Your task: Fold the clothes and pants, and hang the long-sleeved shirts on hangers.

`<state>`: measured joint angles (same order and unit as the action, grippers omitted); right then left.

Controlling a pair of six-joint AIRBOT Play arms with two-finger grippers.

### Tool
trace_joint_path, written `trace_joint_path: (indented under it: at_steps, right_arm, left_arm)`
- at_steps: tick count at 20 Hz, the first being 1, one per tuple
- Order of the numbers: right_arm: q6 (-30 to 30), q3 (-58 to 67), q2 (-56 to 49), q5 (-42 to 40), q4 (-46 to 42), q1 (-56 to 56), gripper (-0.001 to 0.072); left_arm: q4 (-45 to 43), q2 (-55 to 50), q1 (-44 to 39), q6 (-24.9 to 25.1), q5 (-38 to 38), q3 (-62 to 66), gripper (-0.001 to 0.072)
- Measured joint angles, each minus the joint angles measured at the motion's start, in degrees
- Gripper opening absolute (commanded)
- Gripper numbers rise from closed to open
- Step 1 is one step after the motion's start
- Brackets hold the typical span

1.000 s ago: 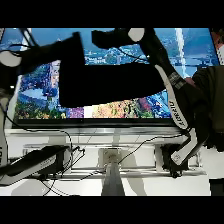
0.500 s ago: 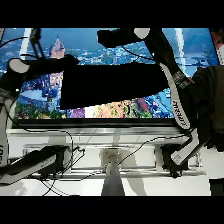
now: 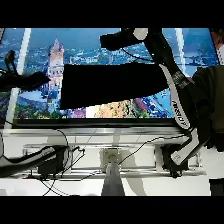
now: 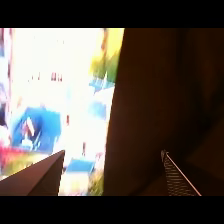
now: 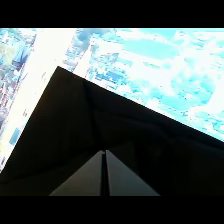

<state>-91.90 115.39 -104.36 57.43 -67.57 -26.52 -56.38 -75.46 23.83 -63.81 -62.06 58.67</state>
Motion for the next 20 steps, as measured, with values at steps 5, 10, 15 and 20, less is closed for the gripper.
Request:
trace_joint_path:
  at_steps: [5, 10, 15, 20]
  right_arm:
    - [0.07, 0.0, -0.07, -0.35, -0.17, 0.02, 0.0017]
    - [0.09, 0.0, -0.07, -0.44, -0.26, 0.02, 0.0017]
    - [0.11, 0.0, -0.07, -0.48, -0.26, 0.02, 0.0017]
    - [0.15, 0.0, -0.07, -0.35, -0.68, 0.02, 0.0017]
  left_arm:
    - [8.94, -9.57, 0.09, 6.21, -2.49, 0.02, 0.0593]
    - [13.81, -15.96, -2.64, 10.8, 0.48, 0.02, 0.0567]
    - [14.93, -17.92, -6.21, 11.82, 2.56, 0.0, 0.0253]
    - [14.53, -17.79, -8.5, 12.2, 2.16, 0.79, 0.001]
